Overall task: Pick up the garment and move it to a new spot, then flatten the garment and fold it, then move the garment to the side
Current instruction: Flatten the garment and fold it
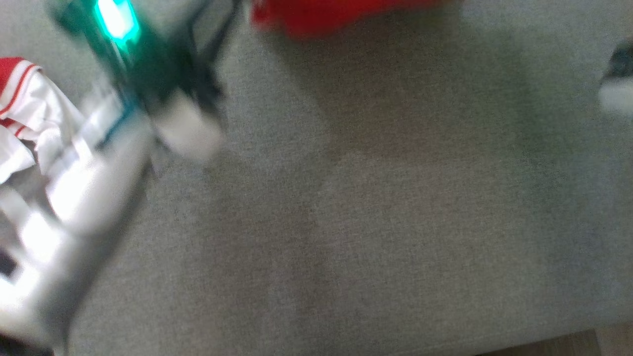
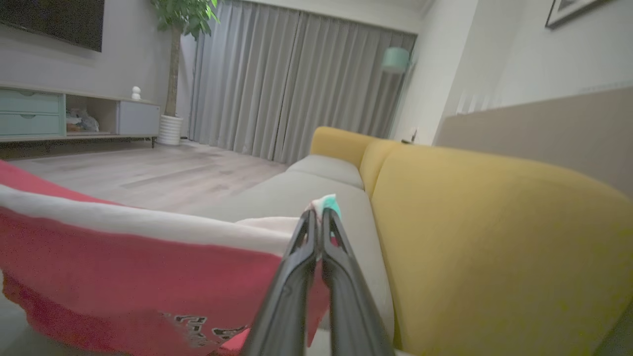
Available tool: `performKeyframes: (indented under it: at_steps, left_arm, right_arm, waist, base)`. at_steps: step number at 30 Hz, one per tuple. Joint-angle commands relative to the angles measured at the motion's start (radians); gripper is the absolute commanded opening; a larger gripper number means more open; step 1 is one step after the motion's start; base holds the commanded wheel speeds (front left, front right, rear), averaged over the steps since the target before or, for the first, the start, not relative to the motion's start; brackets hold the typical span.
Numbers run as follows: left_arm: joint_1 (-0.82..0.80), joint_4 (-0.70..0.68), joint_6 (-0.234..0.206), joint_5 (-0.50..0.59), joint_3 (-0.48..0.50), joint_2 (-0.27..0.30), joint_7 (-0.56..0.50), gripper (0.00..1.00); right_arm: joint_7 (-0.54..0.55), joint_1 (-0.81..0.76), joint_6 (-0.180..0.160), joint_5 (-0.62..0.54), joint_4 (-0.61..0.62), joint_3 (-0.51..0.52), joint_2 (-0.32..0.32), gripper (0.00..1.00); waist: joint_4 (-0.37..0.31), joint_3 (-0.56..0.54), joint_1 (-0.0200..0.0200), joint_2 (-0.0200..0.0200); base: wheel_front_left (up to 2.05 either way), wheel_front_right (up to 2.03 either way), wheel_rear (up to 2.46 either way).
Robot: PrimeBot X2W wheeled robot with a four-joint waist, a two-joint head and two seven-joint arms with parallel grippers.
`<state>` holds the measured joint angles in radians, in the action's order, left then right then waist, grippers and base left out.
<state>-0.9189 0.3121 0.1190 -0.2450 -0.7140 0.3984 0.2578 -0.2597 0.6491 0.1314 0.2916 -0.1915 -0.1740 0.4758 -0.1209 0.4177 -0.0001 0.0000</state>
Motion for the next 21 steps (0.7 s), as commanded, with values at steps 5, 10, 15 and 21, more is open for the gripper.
performKeyframes:
  at_steps: [5,10,15,21]
  left_arm:
    - [0.286,-0.062,-0.056,0.004,0.003,0.024,0.004,0.0]
    - [0.497,-0.06,-0.08,0.004,-0.039,0.015,0.004,0.0]
    - [0.624,-0.084,-0.095,-0.015,-0.057,0.023,0.004,0.0]
    - [0.707,-0.189,-0.124,-0.051,-0.049,0.044,-0.004,0.0]
  right_arm:
    - [-0.002,-0.26,-0.001,0.01,0.044,0.076,-0.022,0.0]
    - [0.0,-0.497,-0.001,0.031,0.092,0.133,-0.054,0.0]
    - [0.027,-0.637,-0.001,0.024,0.188,0.174,-0.061,0.0]
    - [0.085,-0.738,-0.001,0.019,0.319,0.265,-0.079,0.0]
  waist:
    - [-0.002,-0.082,0.0001,0.0]
    - [-0.012,-0.149,0.0001,0.0]
    - [-0.025,-0.177,0.0001,0.0]
    - [-0.016,-0.175,0.0001,0.0]
  base:
    - [0.0,0.0,0.0]
    - [0.0,0.0,0.0]
    - [0.0,0.0,0.0]
    - [0.0,0.0,0.0]
